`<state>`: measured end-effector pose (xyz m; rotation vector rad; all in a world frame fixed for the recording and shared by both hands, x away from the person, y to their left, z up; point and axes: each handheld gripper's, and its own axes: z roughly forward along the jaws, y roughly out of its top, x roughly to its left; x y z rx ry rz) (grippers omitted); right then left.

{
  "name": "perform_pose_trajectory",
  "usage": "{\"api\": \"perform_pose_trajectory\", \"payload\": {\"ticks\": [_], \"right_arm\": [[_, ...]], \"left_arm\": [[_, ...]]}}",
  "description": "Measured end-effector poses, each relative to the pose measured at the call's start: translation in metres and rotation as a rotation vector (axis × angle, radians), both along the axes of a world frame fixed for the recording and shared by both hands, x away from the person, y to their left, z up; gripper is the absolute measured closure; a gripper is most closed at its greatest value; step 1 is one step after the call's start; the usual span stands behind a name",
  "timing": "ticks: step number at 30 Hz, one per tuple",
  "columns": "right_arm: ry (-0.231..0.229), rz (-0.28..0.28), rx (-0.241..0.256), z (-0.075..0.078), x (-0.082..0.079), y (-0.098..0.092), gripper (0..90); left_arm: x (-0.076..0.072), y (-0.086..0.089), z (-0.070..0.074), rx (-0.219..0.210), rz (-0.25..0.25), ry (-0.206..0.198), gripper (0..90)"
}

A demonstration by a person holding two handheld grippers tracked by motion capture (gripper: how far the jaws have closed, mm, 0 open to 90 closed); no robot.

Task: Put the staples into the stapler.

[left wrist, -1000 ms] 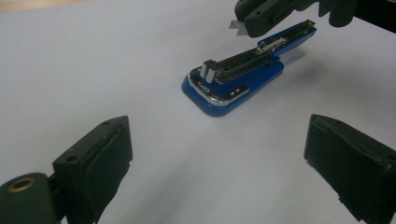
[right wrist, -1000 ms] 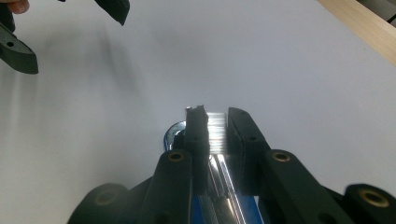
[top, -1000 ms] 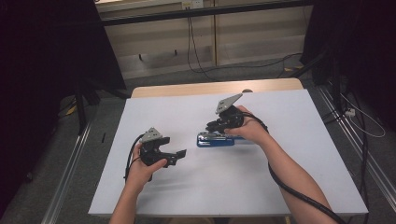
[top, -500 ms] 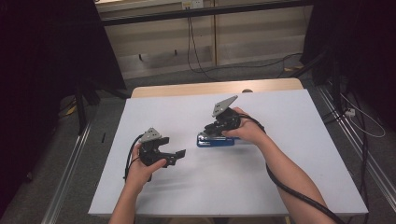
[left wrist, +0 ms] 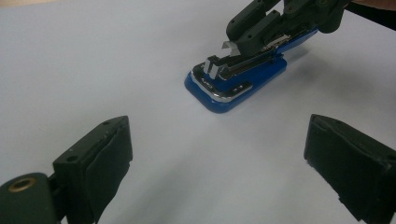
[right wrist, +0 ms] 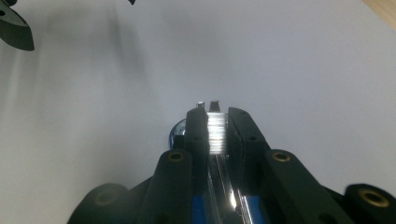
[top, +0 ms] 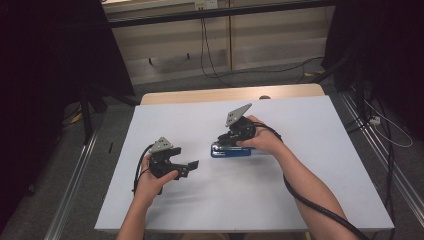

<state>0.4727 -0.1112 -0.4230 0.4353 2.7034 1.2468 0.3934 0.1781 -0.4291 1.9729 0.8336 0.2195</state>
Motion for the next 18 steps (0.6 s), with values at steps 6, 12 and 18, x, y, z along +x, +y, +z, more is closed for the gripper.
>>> {"api": "perform_pose_trajectory", "payload": {"ticks": [6, 12, 18], "right_arm": [[-0.008, 0.024, -0.004, -0.0034, 0.0010, 0.0036, 79.6], [-0.015, 0.030, -0.010, -0.0054, 0.0025, 0.0042, 79.6], [-0.017, 0.032, -0.017, -0.0041, 0.0025, 0.0036, 79.6]], "left_arm": [[-0.0003, 0.0013, 0.0003, -0.006, 0.007, 0.001, 7.9], [-0.0001, 0.0022, 0.0003, -0.006, 0.008, 0.000, 7.9], [-0.0002, 0.0021, 0.0003, -0.005, 0.007, 0.000, 7.9]]}}
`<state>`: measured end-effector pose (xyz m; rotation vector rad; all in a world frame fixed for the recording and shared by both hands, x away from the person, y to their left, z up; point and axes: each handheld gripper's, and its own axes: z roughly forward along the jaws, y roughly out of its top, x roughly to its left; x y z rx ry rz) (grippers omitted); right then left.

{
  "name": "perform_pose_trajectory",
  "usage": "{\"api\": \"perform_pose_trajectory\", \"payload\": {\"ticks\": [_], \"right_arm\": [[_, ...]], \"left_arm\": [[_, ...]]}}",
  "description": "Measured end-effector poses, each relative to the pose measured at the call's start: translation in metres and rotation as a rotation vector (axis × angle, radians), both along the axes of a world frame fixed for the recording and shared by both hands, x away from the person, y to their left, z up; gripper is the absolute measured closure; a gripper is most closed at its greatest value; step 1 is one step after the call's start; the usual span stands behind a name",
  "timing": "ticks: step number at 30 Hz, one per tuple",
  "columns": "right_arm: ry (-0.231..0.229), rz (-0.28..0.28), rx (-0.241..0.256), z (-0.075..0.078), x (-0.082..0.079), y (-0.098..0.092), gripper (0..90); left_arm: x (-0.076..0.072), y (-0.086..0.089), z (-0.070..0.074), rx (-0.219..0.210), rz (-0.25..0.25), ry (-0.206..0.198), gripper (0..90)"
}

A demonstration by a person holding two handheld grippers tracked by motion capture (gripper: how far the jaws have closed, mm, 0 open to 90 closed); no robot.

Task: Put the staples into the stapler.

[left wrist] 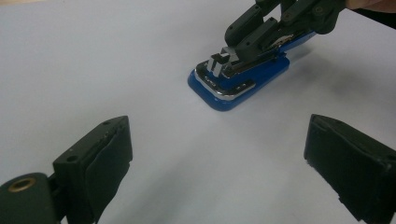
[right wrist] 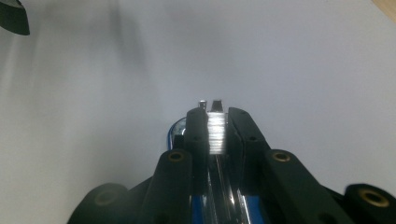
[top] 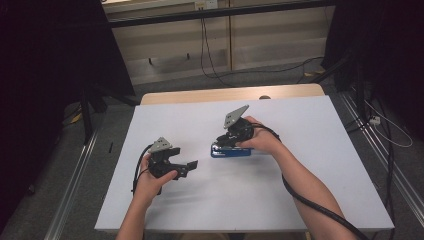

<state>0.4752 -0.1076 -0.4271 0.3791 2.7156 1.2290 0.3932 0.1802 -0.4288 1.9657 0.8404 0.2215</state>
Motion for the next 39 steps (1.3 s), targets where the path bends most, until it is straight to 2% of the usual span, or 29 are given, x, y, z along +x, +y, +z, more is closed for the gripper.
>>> {"api": "perform_pose_trajectory", "payload": {"ticks": [19, 39], "right_arm": [[0.010, 0.013, 0.000, -0.0047, 0.0016, -0.0014, 79.6], [0.006, 0.044, 0.002, -0.0015, 0.0042, -0.0023, 79.6]], "left_arm": [[0.0004, 0.0018, -0.0001, -0.007, 0.003, 0.004, 7.9], [0.0011, 0.0018, -0.0005, -0.003, 0.003, 0.005, 7.9]]}}
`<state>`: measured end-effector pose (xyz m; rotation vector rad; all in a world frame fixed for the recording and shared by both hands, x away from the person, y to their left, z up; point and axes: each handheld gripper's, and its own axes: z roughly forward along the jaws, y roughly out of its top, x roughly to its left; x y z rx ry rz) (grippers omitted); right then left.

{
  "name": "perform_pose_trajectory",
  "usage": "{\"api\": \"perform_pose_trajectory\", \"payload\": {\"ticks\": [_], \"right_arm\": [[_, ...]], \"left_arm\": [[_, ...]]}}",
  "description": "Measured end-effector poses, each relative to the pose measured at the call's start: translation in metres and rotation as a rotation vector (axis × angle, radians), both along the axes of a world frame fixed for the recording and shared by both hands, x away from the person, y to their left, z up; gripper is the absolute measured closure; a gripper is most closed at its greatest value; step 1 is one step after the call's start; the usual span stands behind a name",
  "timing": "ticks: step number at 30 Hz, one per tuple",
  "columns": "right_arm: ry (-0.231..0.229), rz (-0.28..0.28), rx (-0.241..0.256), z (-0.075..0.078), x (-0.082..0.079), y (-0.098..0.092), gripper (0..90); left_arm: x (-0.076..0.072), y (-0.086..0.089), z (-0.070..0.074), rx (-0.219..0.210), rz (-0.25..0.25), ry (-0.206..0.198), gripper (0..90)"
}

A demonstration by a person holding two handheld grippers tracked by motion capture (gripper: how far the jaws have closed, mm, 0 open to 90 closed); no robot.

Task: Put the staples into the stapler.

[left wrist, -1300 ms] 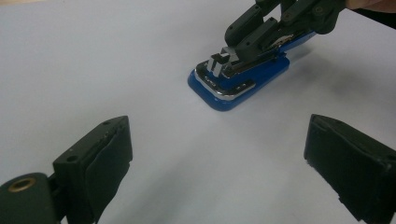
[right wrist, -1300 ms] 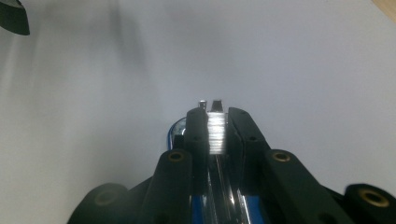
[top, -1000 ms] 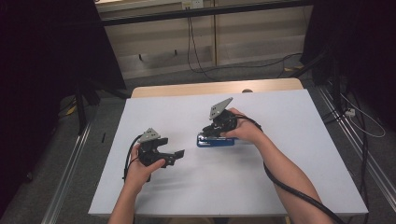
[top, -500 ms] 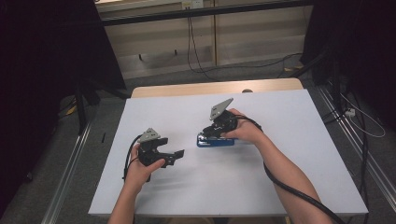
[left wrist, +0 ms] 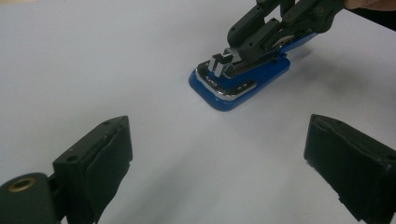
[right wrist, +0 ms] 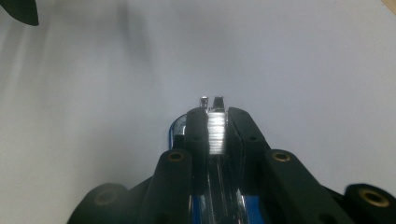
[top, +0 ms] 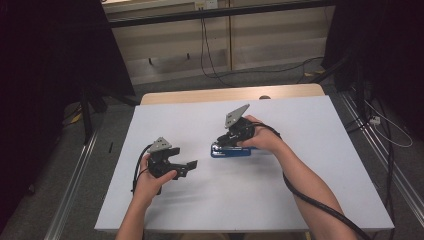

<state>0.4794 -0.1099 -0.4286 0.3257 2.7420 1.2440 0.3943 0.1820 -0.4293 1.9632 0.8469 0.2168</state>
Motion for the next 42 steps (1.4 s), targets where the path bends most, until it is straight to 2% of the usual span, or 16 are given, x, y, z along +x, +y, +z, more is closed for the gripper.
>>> {"api": "perform_pose_trajectory", "payload": {"ticks": [14, 25, 42], "right_arm": [[-0.012, 0.035, -0.009, -0.0005, 0.0032, 0.0012, 79.6], [0.006, 0.045, -0.020, -0.0015, 0.0061, 0.0038, 79.6], [0.024, 0.046, -0.003, -0.0028, 0.0087, 0.0059, 79.5]], "left_arm": [[0.0007, 0.0003, -0.0002, -0.002, -0.001, 0.005, 7.9], [0.0011, 0.0008, -0.0005, 0.000, 0.000, 0.008, 7.9], [0.0013, 0.0009, -0.0008, 0.003, 0.002, 0.010, 7.9]]}}
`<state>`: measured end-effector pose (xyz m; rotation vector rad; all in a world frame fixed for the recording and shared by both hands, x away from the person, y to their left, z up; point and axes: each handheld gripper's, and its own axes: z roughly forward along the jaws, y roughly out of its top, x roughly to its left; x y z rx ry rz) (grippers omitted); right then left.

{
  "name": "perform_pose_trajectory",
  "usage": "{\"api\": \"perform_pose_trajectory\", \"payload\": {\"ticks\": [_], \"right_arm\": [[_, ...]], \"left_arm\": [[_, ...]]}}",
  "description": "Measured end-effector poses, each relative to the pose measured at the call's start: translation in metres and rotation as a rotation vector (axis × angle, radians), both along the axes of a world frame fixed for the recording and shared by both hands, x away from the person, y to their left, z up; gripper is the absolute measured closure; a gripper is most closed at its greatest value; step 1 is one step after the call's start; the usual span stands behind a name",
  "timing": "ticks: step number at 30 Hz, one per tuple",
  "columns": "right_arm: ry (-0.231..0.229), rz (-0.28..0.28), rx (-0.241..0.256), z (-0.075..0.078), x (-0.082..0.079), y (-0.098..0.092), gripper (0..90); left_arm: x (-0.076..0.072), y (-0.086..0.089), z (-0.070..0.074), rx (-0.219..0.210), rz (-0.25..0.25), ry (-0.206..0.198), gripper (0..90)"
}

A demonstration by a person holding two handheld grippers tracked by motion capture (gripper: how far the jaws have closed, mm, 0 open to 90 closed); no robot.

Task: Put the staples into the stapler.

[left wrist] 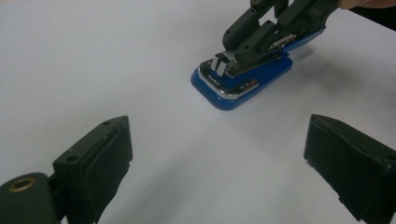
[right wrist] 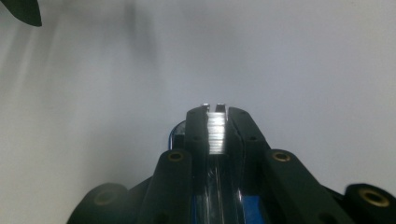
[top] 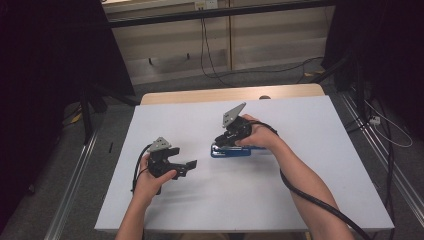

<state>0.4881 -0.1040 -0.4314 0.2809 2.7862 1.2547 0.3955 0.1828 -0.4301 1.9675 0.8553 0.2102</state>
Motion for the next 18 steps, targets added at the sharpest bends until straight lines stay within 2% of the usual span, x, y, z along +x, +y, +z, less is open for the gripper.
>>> {"api": "perform_pose_trajectory", "payload": {"ticks": [6, 11, 16, 18], "right_arm": [[0.006, -0.003, 0.006, -0.0008, 0.0005, -0.0002, 78.4], [0.005, -0.016, -0.012, -0.0028, -0.0004, 0.0009, 72.0], [0.002, -0.050, 0.032, 0.0014, -0.0018, -0.0053, 65.6], [-0.004, -0.067, 0.041, 0.0054, -0.0039, -0.0084, 60.1]], "left_arm": [[-0.0002, -0.0003, -0.0002, 0.004, -0.007, -0.002, 9.9], [-0.0002, -0.0001, 0.0002, 0.002, -0.002, -0.004, 9.3], [0.0004, 0.0004, 0.0001, -0.005, -0.001, -0.004, 9.1], [0.0008, -0.0001, 0.0001, -0.001, -0.005, -0.006, 9.1]]}}
